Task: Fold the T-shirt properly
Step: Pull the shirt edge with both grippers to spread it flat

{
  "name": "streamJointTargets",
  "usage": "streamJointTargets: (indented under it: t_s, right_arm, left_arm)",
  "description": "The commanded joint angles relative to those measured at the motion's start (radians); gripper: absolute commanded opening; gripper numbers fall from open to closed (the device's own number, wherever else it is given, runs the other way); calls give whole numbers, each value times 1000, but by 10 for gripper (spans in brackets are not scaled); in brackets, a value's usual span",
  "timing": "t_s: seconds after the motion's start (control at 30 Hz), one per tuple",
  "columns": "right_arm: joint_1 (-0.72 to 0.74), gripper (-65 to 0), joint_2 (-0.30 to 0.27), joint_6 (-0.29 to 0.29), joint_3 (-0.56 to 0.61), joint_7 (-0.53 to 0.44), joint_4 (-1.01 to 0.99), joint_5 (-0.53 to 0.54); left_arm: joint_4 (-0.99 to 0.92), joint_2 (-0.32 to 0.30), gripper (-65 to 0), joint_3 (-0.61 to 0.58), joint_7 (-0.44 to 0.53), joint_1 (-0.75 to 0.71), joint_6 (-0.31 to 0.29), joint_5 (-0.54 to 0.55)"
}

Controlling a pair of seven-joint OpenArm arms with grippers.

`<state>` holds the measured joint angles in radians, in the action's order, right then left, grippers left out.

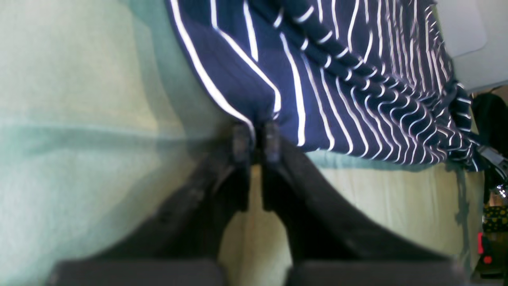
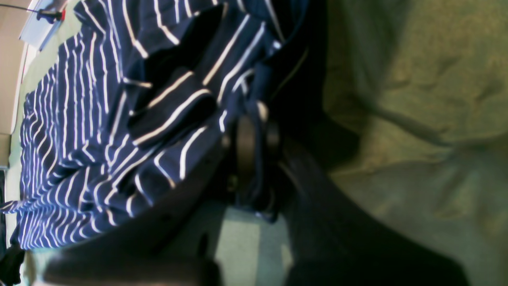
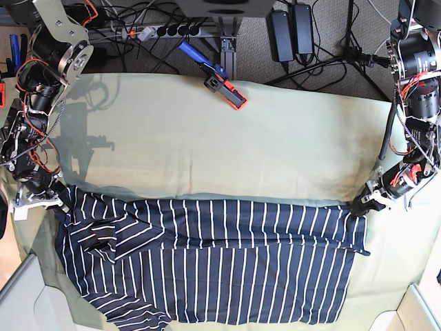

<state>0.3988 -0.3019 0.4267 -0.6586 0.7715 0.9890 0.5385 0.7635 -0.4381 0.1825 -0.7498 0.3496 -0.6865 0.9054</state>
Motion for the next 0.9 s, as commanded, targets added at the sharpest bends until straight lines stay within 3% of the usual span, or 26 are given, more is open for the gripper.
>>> streamJointTargets:
  t_s: [0.0,0.17,0.43,0.63,0.87]
  right_arm:
    - [24,-650,-19,7,0,-8,18,18]
    - [19,-650,-19,8,0,1,18,18]
    - [19,-650,-20,7,0,24,18,23]
    - [18,-650,-35,13,-1,117,33,102]
    - [-61,-650,-40,15,-1,183,146,129]
  left_arm:
    - [14,-18,-650,2,20,33,-12,18]
    - [14,-33,-650,2,3,70,-12,19]
    - [14,-45,-650,2,-111,85,-12,66]
    - [14,-65,-650,2,-301,76,-12,240]
    - [91,-149,-650,2,-332,-19,-12,318]
